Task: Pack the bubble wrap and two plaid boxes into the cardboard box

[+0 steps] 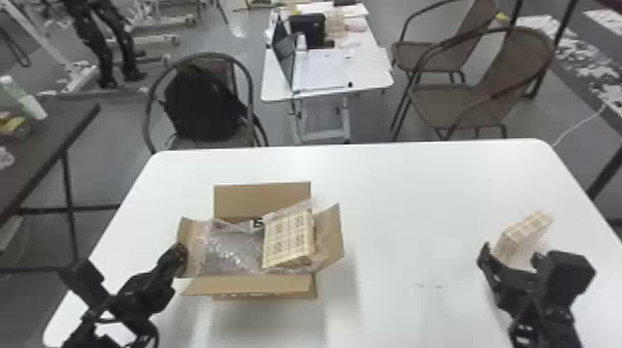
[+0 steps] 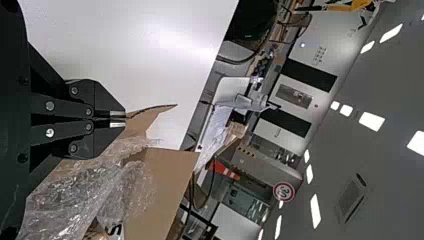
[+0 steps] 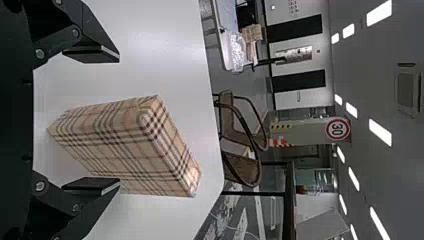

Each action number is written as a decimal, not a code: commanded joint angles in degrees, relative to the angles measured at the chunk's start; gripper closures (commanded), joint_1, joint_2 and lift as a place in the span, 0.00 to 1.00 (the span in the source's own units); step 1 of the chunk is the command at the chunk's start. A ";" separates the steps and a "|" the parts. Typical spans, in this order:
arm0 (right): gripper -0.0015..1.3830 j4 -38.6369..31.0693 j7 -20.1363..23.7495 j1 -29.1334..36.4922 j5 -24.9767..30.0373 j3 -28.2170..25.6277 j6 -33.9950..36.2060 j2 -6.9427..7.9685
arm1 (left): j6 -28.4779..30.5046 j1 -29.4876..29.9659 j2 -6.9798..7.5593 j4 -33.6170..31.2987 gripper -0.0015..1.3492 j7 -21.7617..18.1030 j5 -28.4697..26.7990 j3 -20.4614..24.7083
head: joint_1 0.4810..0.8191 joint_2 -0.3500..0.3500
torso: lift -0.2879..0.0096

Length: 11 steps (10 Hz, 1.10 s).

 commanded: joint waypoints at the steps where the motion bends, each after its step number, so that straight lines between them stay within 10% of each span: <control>1: 0.28 5.81 -2.03 -4.26 -0.03 1.72 -1.34 -0.01 | 0.03 -0.02 -0.15 0.00 0.89 0.00 0.20 -0.48 | 0.63 0.71 | 0.80; 5: 0.29 9.32 -4.93 -5.75 -2.75 2.43 -2.31 0.26 | 0.03 0.86 -0.15 0.26 0.89 0.00 0.99 -0.13 | 0.63 0.70 | 0.80; 7: 0.73 8.18 -5.37 -4.87 -4.51 2.43 -3.19 -0.18 | 0.03 0.86 -0.15 0.70 0.89 0.00 0.99 0.13 | 0.63 0.70 | 0.80; 11: 0.78 2.64 -6.25 -1.88 -5.12 2.69 -3.54 -1.24 | 0.03 0.86 -0.15 1.23 0.89 0.00 0.99 0.04 | 0.63 0.69 | 0.80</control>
